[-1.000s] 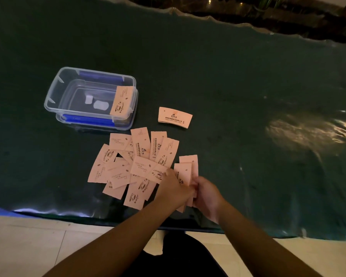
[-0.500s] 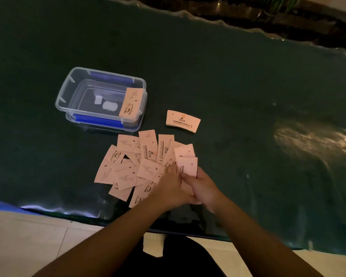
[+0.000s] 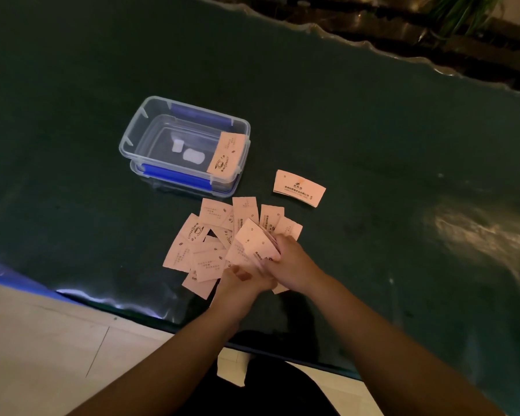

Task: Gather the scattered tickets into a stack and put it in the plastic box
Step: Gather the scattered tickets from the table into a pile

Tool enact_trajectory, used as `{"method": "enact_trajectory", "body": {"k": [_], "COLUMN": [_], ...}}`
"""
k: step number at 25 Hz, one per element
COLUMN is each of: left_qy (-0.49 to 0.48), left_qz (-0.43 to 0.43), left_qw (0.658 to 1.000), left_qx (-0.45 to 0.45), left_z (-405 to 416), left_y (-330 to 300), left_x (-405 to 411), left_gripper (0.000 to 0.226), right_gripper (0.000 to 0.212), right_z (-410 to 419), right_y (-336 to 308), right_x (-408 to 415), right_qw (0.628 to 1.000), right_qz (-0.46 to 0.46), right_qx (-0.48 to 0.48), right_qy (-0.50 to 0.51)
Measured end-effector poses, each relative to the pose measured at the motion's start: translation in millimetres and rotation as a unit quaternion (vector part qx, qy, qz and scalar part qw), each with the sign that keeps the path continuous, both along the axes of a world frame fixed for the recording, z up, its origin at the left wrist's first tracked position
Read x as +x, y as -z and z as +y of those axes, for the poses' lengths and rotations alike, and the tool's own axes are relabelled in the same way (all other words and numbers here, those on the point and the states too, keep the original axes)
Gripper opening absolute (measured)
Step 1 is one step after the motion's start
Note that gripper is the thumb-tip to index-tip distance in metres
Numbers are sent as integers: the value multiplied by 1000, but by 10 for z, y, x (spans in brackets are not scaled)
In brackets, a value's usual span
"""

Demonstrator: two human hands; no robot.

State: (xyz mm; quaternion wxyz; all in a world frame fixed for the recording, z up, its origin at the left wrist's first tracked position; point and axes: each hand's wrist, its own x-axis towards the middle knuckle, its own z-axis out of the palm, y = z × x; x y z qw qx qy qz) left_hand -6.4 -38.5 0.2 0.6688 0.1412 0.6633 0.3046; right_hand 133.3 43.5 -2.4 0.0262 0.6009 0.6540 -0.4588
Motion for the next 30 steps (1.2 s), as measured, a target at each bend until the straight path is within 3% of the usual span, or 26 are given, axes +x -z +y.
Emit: {"method": "enact_trajectory", "body": {"k": [5, 7, 13, 17, 20, 23, 27, 30], "left_qy": [11, 21, 60, 131, 153, 149, 163, 164], "left_qz": [-24, -21, 4, 43, 88, 141, 200, 185], "left_qw": [1000, 1000, 998, 990, 983, 976, 963, 966], "left_qx": [3, 0, 9, 36, 59, 70, 80, 72], "left_z": [69, 95, 177, 248, 326, 429, 580, 657], "left_y": [18, 9, 18, -50, -58, -65, -105, -76], "left_x": [-6, -5, 40, 100, 147, 136, 80, 78], "left_gripper": [53, 63, 71, 56, 51, 52, 56, 59], "right_gripper": [71, 72, 49, 44, 27, 8, 11, 23], "right_z": [-100, -155, -211, -198, -140, -90, 22, 133], "right_y": [0, 12, 45, 25, 45, 6, -40, -87], "right_x": [-25, -10, 57, 140, 222, 244, 247, 196], "right_qw": [999, 995, 981, 971, 964, 928, 861, 856], "right_qz": [43, 68, 92, 86, 65, 113, 176, 191], "right_qx": [-9, -23, -46, -40, -28, -62, -98, -115], "right_qy": [27, 75, 162, 217, 257, 348, 466, 466]}}
